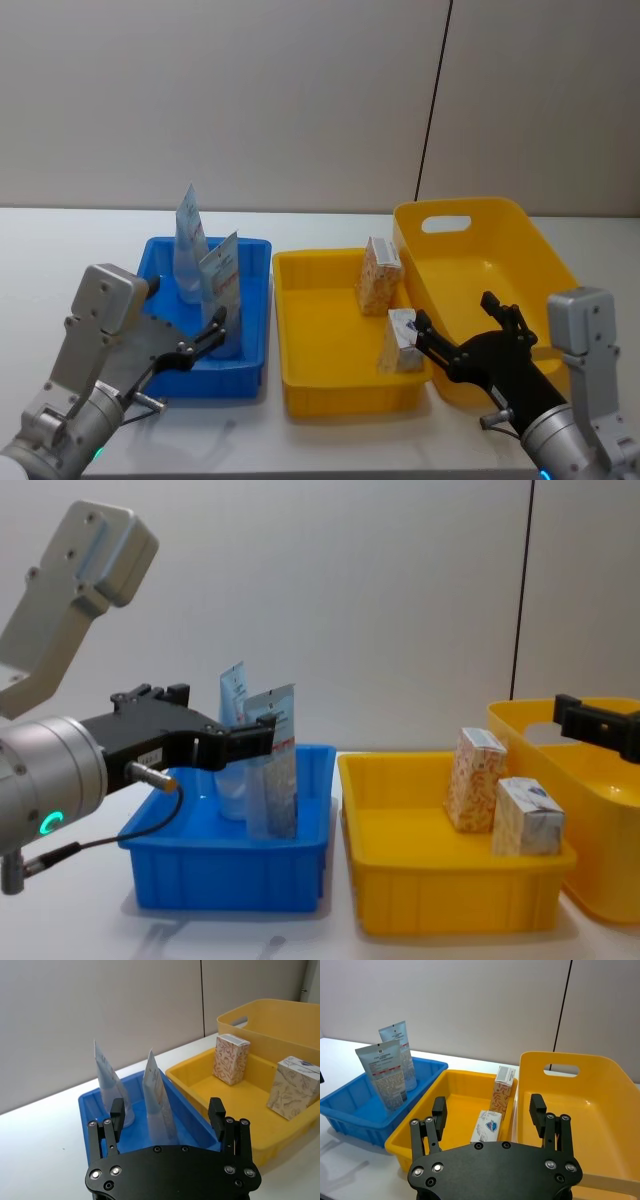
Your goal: Bimanual collaborative sorting of washing and personal care products
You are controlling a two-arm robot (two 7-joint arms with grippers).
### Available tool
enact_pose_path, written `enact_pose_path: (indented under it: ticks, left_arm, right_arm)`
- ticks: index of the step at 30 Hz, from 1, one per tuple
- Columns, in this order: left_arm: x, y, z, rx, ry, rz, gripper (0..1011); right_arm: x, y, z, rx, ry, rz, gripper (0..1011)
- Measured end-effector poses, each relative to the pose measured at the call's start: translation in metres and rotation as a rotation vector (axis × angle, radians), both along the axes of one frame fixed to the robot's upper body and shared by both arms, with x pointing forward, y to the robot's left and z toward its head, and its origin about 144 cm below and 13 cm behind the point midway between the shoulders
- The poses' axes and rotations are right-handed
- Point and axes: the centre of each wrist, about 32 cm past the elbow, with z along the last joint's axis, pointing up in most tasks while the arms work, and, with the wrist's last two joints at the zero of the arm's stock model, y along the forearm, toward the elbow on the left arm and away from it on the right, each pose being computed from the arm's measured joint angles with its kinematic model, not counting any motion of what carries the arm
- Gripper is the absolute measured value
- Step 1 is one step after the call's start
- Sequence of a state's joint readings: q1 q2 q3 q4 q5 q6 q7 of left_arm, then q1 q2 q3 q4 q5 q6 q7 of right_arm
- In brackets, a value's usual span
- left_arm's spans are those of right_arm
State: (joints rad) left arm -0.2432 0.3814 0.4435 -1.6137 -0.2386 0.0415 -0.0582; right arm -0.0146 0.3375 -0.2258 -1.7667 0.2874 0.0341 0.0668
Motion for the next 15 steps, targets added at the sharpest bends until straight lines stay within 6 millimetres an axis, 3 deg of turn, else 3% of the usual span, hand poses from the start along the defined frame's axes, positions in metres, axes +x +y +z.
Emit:
enact_pose_path:
  ticks: [15]
  left_arm:
    - [0.029,0.009,-0.008,-0.072,0.14,-0.054,1001]
  right_arm:
    - [0.0,0.0,0.0,0.0,0.0,0.0,1002]
